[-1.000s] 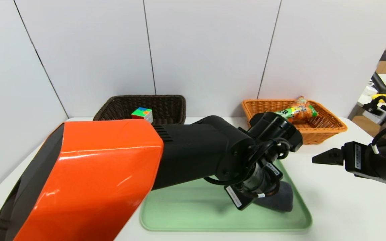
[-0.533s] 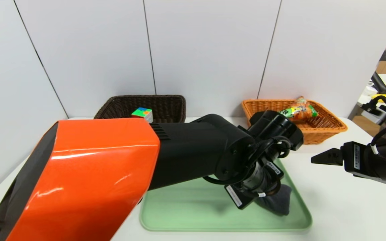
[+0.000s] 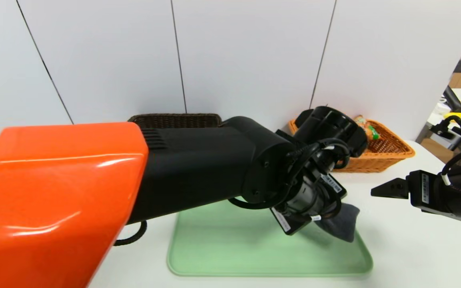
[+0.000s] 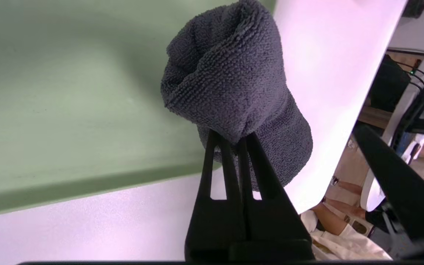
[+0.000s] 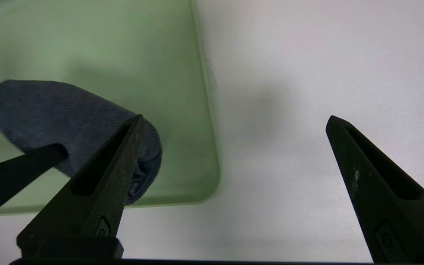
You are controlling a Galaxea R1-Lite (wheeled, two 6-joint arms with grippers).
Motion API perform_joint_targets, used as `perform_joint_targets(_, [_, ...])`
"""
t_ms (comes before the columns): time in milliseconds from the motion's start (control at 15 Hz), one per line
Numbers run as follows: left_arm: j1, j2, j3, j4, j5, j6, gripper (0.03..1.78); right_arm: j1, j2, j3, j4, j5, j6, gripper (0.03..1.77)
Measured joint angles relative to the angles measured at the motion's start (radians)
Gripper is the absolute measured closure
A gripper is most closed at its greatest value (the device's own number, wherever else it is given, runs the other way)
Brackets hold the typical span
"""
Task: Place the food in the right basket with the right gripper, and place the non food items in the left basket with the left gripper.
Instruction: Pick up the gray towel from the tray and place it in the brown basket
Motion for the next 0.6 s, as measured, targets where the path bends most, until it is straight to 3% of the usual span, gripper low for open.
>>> perform_joint_targets(333, [0.015, -0.060, 0.002, -0.013, 0.157, 0.214, 1.75, -0.001, 0.000, -0.004, 0.000, -0.001, -0.002, 0.10])
perform_joint_targets(600, [0.116, -0.083, 0.014, -0.019, 0.309, 0.539, 1.75, -0.001, -0.001, -0.031, 0.000, -0.003, -0.013, 0.10])
